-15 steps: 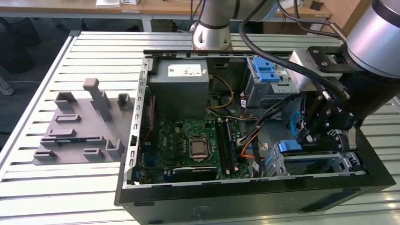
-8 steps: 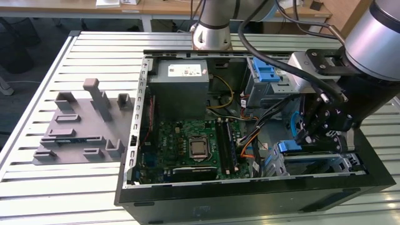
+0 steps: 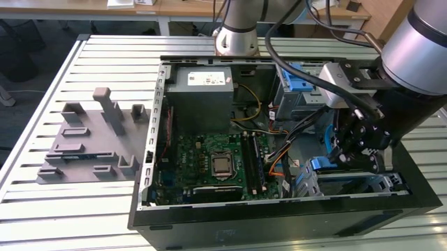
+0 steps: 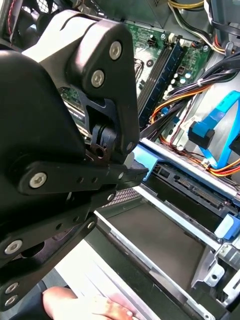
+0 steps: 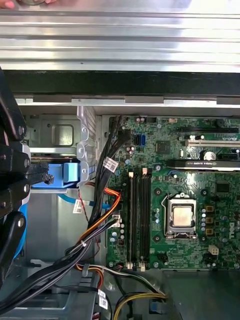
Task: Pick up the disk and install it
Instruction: 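Insert the disk into the insertion slot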
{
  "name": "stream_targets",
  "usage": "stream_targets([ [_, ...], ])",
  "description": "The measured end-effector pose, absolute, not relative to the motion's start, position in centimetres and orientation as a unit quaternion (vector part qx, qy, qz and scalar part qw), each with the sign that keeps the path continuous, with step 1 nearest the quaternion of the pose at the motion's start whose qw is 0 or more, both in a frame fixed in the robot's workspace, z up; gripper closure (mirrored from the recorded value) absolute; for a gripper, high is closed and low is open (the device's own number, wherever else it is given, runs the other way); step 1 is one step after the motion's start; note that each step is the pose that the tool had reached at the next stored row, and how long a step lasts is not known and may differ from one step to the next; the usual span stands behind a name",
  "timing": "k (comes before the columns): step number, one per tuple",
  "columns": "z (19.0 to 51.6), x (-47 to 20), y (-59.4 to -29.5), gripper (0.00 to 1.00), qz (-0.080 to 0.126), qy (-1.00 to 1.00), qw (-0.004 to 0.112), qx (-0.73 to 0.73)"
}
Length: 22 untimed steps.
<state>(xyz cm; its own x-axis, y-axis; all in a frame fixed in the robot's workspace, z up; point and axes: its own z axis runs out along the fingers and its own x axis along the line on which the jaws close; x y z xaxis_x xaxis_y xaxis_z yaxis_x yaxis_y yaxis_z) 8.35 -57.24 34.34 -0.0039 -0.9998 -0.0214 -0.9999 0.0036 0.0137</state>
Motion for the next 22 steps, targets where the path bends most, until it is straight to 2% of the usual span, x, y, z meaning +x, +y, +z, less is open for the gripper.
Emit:
stream_targets([
  [22, 33.0, 8.3, -57.2, 0.89, 0.012, 0.708, 0.003, -0.706],
])
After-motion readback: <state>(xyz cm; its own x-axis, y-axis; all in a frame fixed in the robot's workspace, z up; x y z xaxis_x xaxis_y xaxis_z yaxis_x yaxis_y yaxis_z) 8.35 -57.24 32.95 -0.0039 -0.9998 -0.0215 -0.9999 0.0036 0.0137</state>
